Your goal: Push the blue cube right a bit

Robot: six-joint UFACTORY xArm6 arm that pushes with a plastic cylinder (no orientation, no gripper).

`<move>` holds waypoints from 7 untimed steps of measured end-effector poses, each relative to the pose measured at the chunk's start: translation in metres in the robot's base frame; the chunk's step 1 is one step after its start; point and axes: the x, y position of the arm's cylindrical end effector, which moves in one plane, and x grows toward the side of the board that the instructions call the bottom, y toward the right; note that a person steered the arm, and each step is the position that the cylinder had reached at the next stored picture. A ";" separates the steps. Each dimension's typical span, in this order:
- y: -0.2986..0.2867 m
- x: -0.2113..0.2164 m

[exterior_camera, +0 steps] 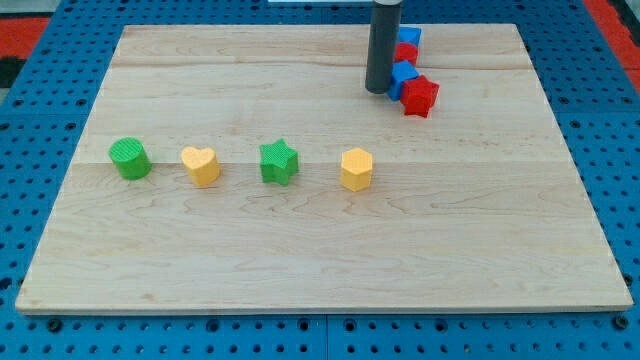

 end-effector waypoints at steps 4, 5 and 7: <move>0.001 -0.011; 0.009 -0.012; 0.029 -0.012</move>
